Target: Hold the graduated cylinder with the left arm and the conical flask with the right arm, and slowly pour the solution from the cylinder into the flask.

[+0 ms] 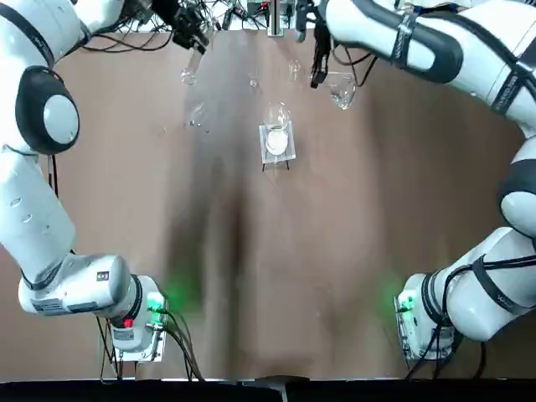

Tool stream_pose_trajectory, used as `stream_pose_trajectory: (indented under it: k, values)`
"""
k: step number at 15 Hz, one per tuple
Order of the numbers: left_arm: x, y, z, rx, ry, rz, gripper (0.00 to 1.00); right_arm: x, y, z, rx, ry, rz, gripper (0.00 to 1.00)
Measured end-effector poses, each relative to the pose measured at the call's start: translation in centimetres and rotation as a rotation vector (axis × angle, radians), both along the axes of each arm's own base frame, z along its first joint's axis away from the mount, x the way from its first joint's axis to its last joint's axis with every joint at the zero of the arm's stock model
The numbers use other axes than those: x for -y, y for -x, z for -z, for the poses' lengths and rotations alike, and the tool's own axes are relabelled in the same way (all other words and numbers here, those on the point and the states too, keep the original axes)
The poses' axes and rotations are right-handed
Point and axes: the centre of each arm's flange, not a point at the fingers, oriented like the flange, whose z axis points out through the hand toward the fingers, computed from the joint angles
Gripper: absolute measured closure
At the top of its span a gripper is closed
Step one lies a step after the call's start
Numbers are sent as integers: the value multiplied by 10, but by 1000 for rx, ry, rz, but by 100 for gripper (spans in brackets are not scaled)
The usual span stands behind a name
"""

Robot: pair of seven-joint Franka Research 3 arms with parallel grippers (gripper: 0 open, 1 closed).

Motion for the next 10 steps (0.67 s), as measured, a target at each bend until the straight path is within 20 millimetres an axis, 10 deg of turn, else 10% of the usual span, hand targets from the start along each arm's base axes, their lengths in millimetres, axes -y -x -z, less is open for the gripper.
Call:
stream_pose_trajectory:
  k: [7,10]
  values:
    - [-166,-3,116,31,277,-5,66,-41,17,10,61,90,8,61]
    - [-202,6,161,15,354,-39,66,-58,28,17,80,124,11,61]
